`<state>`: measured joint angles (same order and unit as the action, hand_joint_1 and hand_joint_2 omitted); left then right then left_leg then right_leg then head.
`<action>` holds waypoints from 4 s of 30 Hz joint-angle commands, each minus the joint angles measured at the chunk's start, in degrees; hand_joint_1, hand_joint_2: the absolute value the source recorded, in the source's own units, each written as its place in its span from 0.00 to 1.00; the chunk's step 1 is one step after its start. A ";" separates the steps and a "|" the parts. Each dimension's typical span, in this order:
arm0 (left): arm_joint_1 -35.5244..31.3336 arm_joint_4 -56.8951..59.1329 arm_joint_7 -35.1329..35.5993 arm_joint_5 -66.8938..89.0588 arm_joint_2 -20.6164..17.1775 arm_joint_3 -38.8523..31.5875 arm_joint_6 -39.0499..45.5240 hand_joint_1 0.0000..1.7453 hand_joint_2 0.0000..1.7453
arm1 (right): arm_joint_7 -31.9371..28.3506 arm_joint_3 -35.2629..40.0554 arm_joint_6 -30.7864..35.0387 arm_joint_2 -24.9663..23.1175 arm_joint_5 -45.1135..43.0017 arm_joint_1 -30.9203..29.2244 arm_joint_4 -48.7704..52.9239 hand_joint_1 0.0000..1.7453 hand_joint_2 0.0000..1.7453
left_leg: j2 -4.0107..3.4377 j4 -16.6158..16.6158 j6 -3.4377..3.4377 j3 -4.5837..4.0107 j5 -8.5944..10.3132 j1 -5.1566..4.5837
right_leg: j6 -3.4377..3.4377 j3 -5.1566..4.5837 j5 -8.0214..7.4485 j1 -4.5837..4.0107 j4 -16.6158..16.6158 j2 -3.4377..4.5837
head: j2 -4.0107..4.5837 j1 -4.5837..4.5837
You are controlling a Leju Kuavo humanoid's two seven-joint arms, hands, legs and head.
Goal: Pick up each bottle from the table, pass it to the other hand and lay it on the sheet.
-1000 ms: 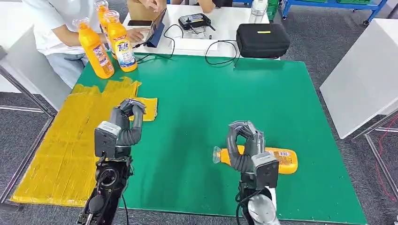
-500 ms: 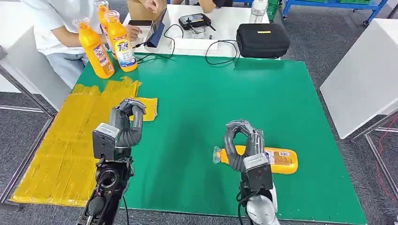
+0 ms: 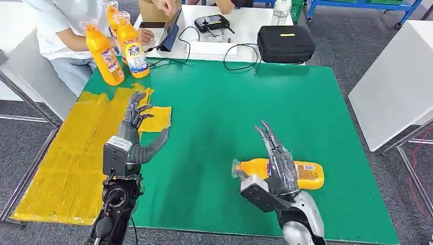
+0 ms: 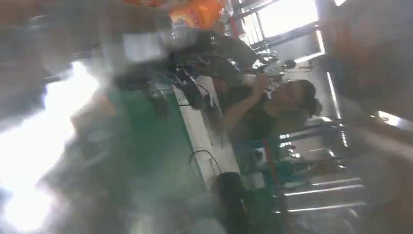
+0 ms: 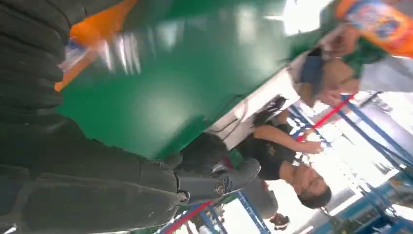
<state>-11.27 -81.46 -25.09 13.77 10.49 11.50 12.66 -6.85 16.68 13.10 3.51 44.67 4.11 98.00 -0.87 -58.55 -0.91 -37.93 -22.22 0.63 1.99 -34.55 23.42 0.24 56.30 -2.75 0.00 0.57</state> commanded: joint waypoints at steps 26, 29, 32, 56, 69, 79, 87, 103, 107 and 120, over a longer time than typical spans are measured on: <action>-2.92 8.61 1.09 0.49 -0.10 -2.25 -1.94 0.00 1.00 | 2.92 -5.24 -13.95 17.31 1.67 -2.31 -10.59 0.00 1.00 | 0.00 0.06 -0.04 0.24 -0.09 -0.04 | 0.00 0.25 0.01 0.05 -0.11 0.20 | 0.00 -0.02; -3.24 9.15 1.25 0.43 -0.15 -2.10 -1.91 0.00 1.00 | 2.90 -5.06 -13.97 17.27 1.56 -3.89 -13.19 0.00 1.00 | -0.05 0.09 -0.03 0.34 -0.12 -0.05 | -0.03 0.34 0.02 0.07 -0.13 0.32 | 0.00 0.00; -3.24 9.15 1.25 0.43 -0.15 -2.10 -1.91 0.00 1.00 | 2.90 -5.06 -13.97 17.27 1.56 -3.89 -13.19 0.00 1.00 | 0.02 0.08 -0.03 0.26 -0.08 -0.05 | -0.02 0.28 0.02 0.08 -0.10 0.20 | 0.00 0.00; -5.76 12.74 1.11 -2.63 -0.89 -0.91 -1.01 0.00 1.00 | 1.44 1.87 -18.54 17.76 -0.59 -16.60 -35.81 0.00 1.00 | -0.04 0.07 -0.05 0.31 -0.09 -0.06 | -0.02 0.33 0.01 0.07 -0.10 0.27 | 0.00 -0.02; -6.69 14.54 1.06 -3.30 -0.86 -0.85 -1.04 0.00 1.00 | 1.51 3.68 -18.92 17.70 -0.80 -17.93 -39.77 0.00 1.00 | 0.05 0.05 -0.06 0.29 -0.05 -0.04 | 0.00 0.32 -0.01 0.05 -0.11 0.15 | 0.00 -0.02; -7.17 15.42 0.96 -3.79 -0.84 -0.67 -1.14 0.00 1.00 | 1.30 4.70 -19.19 17.75 -1.34 -18.35 -41.37 0.75 1.00 | 0.04 0.04 -0.07 0.52 -0.03 -0.03 | 0.00 0.56 -0.02 0.04 -0.10 0.08 | 0.00 -0.02; -7.50 16.16 0.90 -4.41 -0.69 -0.28 -1.15 0.00 1.00 | 0.95 4.77 -17.92 16.62 -2.39 -18.16 -41.94 1.00 1.00 | 0.10 0.08 -0.06 0.68 -0.02 -0.02 | -0.01 0.71 -0.01 0.04 -0.15 0.07 | 0.00 -0.02; -7.55 16.16 1.03 -4.66 -0.67 -0.38 -1.14 0.00 1.00 | 1.30 3.32 -16.65 15.15 -2.82 -17.72 -40.97 1.00 1.00 | 0.06 0.09 -0.06 0.74 -0.05 -0.01 | -0.02 0.75 0.00 0.04 -0.14 0.13 | 0.00 -0.02; -7.53 16.14 1.08 -4.69 -0.61 -0.43 -1.23 0.00 1.00 | 1.45 2.59 -15.79 13.92 -2.59 -17.73 -40.75 1.00 1.00 | 0.02 0.07 -0.05 0.71 -0.06 0.02 | -0.02 0.73 -0.01 0.01 -0.14 0.14 | 0.00 -0.02; -6.95 9.45 3.83 -1.40 -0.73 1.33 -3.26 0.00 1.00 | 1.94 -5.94 4.44 -2.93 3.17 -17.30 -29.84 1.00 1.00 | -0.48 -0.01 -0.01 0.47 -0.06 0.02 | -0.08 0.32 -0.06 -0.03 0.06 0.41 | 0.00 0.02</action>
<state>-16.34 -70.21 -22.88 11.10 10.49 10.78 10.56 -5.44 15.58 12.53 11.45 46.36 -12.52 63.21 -1.23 -58.56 -0.99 -37.49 -22.20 0.64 2.00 -34.18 23.33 0.21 56.32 -2.62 0.00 0.59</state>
